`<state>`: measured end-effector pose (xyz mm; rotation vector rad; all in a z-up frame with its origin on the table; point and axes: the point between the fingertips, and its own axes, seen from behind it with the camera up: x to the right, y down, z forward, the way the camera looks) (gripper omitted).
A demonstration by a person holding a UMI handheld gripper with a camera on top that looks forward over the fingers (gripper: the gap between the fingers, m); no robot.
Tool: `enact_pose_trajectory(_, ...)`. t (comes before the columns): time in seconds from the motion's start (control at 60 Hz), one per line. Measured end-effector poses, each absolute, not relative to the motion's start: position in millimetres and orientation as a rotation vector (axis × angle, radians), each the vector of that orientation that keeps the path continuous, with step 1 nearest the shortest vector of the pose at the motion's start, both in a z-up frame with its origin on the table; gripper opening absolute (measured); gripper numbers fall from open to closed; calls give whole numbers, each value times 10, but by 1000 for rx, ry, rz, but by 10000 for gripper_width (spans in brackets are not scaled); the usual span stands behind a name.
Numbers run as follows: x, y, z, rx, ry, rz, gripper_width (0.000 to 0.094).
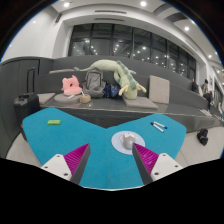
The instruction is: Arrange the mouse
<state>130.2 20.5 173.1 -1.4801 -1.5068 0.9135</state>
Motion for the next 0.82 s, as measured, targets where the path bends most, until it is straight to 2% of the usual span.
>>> enact_pose_trajectory(0.283, 2125, 8, 1623, -1562, -1557, 946, 858)
enact_pose_trajectory(0.583, 2241, 184, 1977, -1504, -1516, 915, 858)
enact_pose_trajectory(0.817, 2314, 156, 1948, -1499, -1540, 921, 859)
